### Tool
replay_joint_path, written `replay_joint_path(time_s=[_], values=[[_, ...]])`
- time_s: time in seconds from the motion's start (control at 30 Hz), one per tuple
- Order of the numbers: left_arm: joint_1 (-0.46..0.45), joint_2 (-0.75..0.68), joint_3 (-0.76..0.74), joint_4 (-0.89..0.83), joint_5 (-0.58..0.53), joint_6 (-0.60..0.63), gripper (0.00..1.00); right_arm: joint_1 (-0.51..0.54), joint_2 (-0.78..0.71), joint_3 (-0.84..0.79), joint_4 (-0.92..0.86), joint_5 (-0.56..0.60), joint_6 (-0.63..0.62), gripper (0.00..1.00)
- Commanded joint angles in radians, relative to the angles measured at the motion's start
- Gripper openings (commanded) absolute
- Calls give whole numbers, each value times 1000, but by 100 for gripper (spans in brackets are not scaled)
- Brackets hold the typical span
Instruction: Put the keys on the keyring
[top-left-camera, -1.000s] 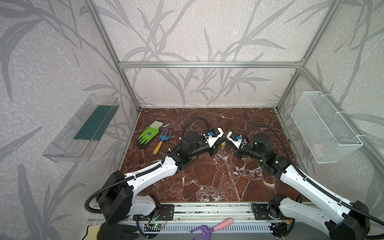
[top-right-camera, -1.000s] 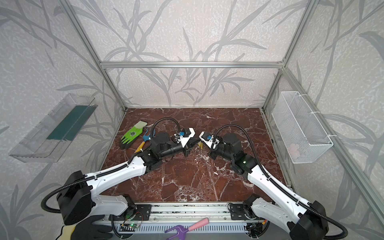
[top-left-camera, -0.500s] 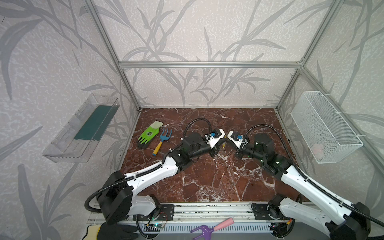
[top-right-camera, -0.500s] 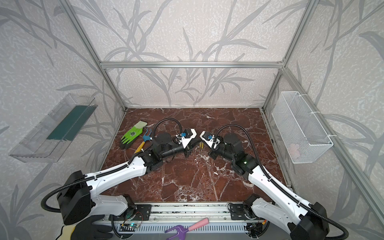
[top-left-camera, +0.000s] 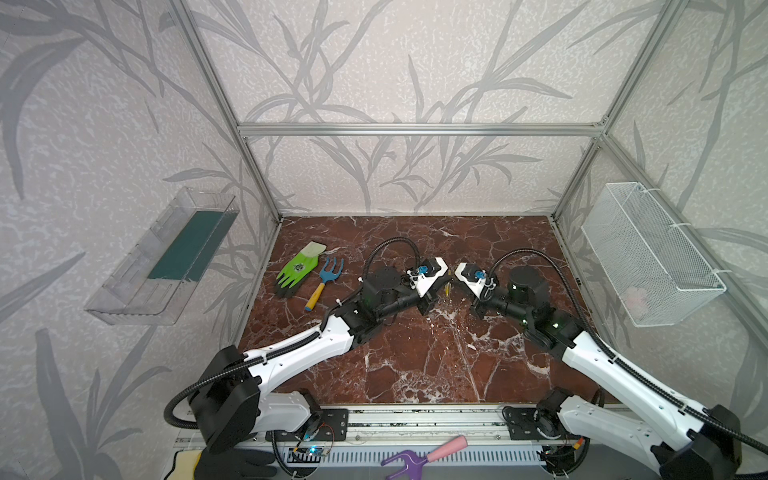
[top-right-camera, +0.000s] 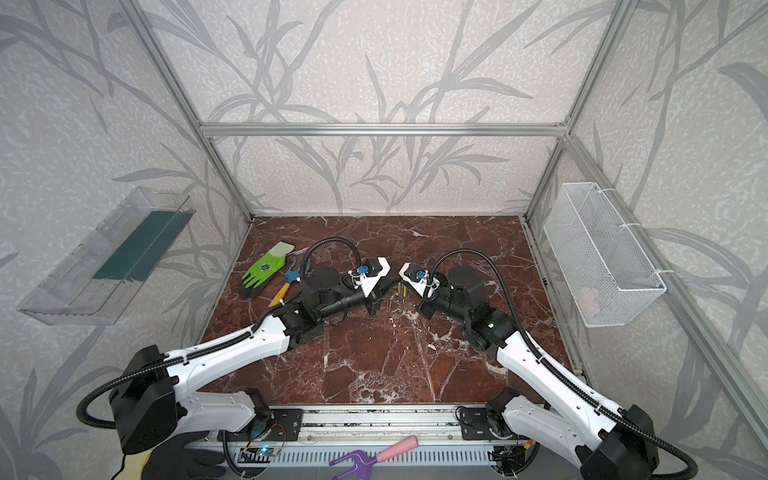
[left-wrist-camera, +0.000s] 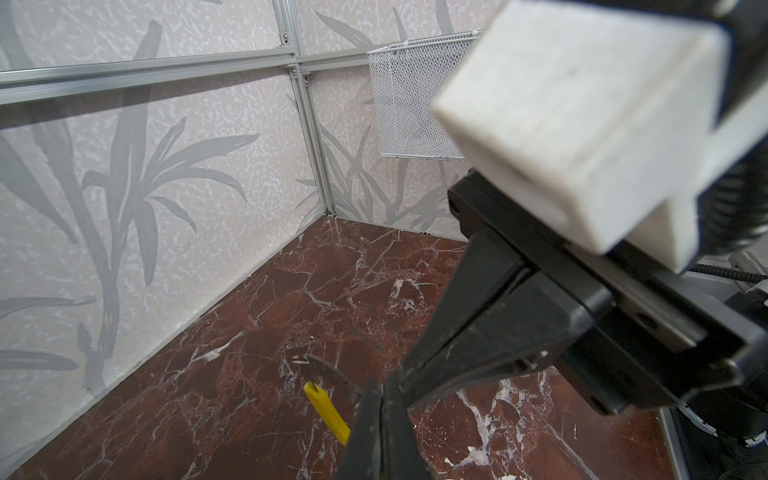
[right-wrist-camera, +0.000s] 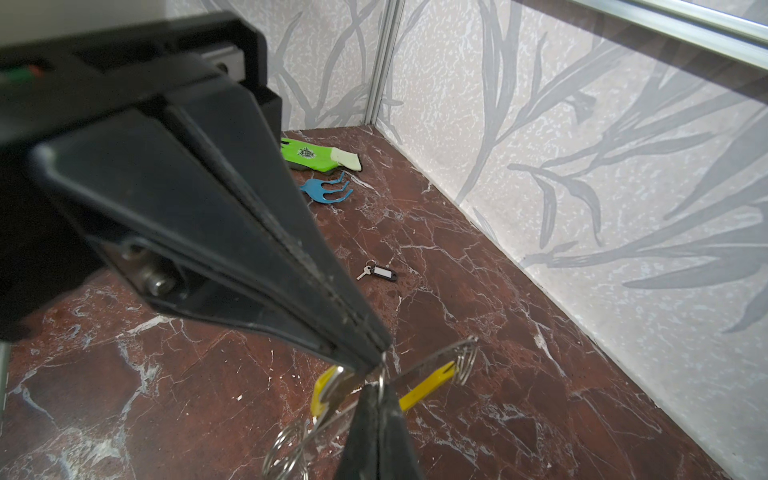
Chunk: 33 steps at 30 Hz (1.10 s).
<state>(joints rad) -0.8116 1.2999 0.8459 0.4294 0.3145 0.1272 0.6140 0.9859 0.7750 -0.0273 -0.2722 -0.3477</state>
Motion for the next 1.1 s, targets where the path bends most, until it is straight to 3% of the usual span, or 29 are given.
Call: replay_joint_path(time_s=[0.0, 0.7, 1.07], values=[[16, -21, -11, 34, -51, -15, 0, 6, -35, 6, 16, -68, -13, 0], [68, -50, -33, 35, 12, -52, 0, 6, -51, -1, 15, -126, -20, 0], [135, -23, -53, 80, 212, -209, 0, 6, -73, -59, 170, -107, 7, 0]])
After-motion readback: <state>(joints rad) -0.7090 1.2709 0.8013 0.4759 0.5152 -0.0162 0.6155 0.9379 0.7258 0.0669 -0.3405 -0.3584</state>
